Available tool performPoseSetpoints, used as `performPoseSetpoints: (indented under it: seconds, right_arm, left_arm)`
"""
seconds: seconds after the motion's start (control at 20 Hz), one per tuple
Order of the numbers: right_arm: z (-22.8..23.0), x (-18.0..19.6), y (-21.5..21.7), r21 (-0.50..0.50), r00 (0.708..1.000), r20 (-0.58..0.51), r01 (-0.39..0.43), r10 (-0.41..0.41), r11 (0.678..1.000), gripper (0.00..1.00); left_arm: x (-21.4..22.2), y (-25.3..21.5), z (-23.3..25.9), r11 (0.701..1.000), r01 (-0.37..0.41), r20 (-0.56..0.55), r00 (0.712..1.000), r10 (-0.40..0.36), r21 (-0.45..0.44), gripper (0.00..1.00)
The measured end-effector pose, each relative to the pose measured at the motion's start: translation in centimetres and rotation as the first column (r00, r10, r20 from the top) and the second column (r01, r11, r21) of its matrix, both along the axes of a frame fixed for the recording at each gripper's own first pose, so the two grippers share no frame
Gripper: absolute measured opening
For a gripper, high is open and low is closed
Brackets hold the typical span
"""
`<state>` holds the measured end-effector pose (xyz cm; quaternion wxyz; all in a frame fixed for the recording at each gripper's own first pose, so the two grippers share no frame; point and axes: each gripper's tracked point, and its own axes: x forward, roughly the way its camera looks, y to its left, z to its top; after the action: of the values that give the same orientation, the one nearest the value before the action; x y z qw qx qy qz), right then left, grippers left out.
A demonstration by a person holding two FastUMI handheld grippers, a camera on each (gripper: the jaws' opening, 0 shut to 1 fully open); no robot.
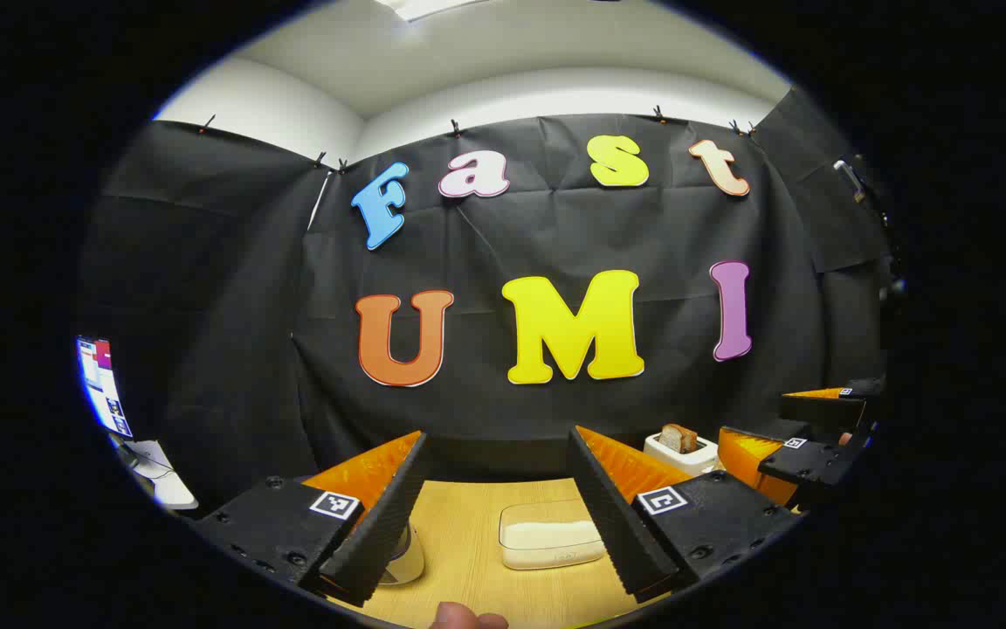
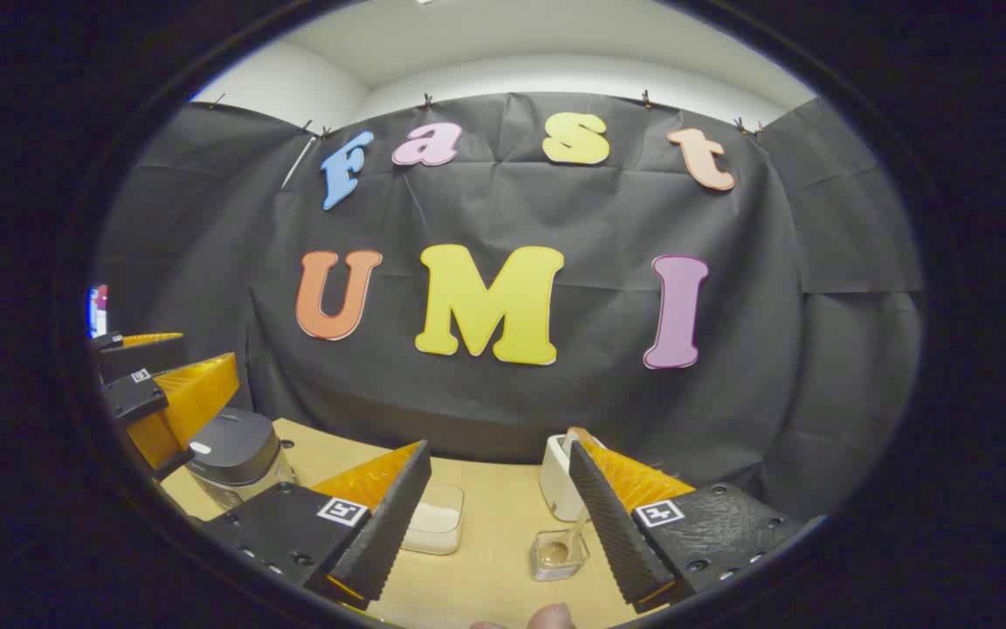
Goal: Close the left gripper, press the button to open the rice cooker; take a wooden spoon from the chopstick holder with the right hand, scoop a spoonful of rice and pour it into the rice cooker, then put the wooden spoon back into the chopstick holder.
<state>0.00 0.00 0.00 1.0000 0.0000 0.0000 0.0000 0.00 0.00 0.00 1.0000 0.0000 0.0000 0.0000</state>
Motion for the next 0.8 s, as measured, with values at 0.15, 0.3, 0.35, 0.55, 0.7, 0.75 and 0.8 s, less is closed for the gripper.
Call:
performPoseSetpoints:
  seconds: [0.15, 0.3, 0.35, 0.55, 0.7, 0.75, 0.8]
  right_arm:
    - [0.0, 0.0, -0.6, 0.016, 1.0, -0.002, -0.001, 0.001, 1.0, 0.95]
    - [0.0, 0.0, -0.8, 0.025, 1.0, -0.005, -0.009, 0.009, 1.0, 0.95]
    - [0.3, 0.0, -0.9, 0.025, 1.0, 0.002, -0.012, 0.012, 1.0, 0.95]
    - [0.6, 0.5, -1.3, 0.038, 1.0, 0.015, -0.021, 0.021, 0.999, 0.97]
    - [0.5, 0.9, -2.0, 0.046, 1.0, 0.015, -0.023, 0.022, 0.999, 0.95]
    - [0.7, 1.0, -2.2, 0.046, 1.0, 0.018, -0.022, 0.021, 0.999, 0.95]
    - [0.7, 1.1, -2.4, 0.049, 1.0, 0.021, -0.022, 0.021, 0.999, 0.95]
  left_arm:
    - [-0.1, -0.6, -0.1, 1.0, 0.003, -0.005, 1.0, -0.003, 0.011, 0.99]
    - [0.0, -1.3, 0.0, 1.0, 0.017, -0.003, 1.0, -0.017, 0.014, 0.99]
    - [0.0, -1.4, 0.1, 1.0, 0.015, 0.0, 1.0, -0.015, 0.018, 0.99]
    - [0.3, -1.7, 0.3, 1.0, 0.004, -0.002, 1.0, -0.004, 0.025, 0.99]
    - [0.7, -1.9, 0.0, 1.0, -0.004, -0.011, 1.0, 0.004, 0.024, 0.99]
    - [0.8, -2.0, -0.1, 1.0, -0.006, -0.012, 1.0, 0.006, 0.022, 0.99]
    - [1.0, -2.0, 0.0, 1.0, -0.007, -0.011, 1.0, 0.007, 0.021, 0.99]
